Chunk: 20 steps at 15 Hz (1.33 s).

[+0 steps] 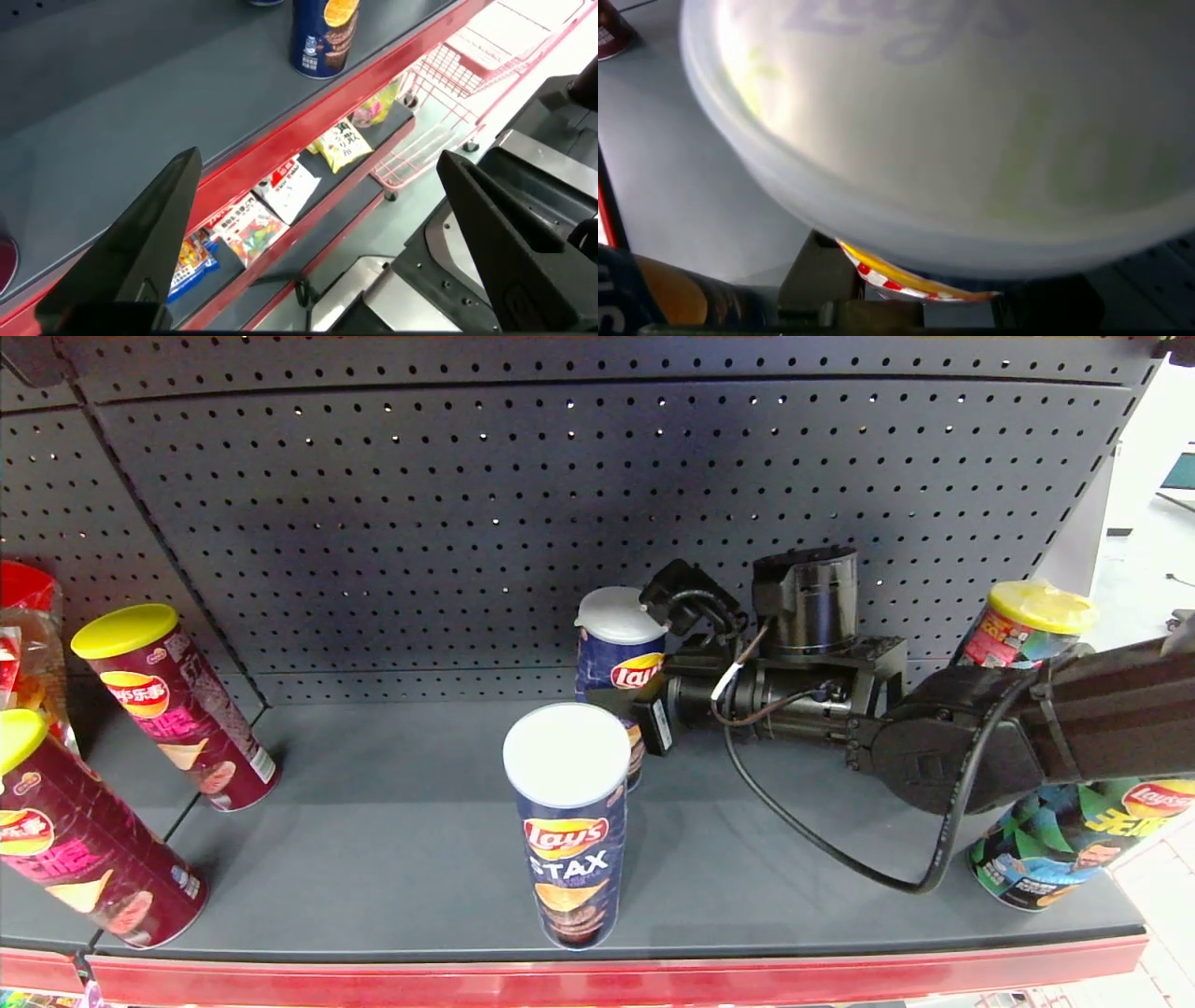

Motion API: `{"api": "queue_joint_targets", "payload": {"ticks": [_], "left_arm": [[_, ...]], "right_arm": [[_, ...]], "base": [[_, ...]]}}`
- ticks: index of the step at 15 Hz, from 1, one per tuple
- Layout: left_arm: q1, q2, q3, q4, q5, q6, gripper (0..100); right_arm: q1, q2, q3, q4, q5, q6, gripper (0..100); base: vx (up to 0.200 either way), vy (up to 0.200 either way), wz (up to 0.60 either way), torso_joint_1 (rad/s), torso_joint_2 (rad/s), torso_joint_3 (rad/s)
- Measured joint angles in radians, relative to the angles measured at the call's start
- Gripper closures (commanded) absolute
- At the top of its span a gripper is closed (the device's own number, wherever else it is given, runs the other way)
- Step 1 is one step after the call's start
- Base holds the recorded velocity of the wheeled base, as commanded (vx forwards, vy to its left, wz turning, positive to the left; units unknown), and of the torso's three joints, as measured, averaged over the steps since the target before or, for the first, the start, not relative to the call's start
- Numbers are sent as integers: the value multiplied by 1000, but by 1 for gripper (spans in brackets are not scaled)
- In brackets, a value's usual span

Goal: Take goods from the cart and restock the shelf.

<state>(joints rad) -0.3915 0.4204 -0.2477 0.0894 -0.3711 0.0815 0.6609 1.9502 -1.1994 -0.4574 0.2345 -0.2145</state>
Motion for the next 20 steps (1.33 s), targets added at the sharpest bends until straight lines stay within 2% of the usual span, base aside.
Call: {"api": "queue_joint_targets", "payload": {"ticks": [9, 10, 16, 20], "left_arm": [[0, -7, -2, 0, 0, 0, 0], [0, -8, -1, 0, 0, 0, 0], [0, -4, 5, 1, 1, -2, 0], [0, 32, 6, -3, 67, -2, 0]], "right_arm": [[21, 5, -2, -1, 0, -3, 100], [22, 6, -2, -1, 0, -3, 0], [29, -26, 66, -1, -13, 10, 0], [31, -119, 165, -1, -66, 12, 0]], "base": [[0, 0, 0, 0, 0, 0], [0, 0, 0, 0, 0, 0], [0, 0, 0, 0, 0, 0], [0, 0, 0, 0, 0, 0]]}}
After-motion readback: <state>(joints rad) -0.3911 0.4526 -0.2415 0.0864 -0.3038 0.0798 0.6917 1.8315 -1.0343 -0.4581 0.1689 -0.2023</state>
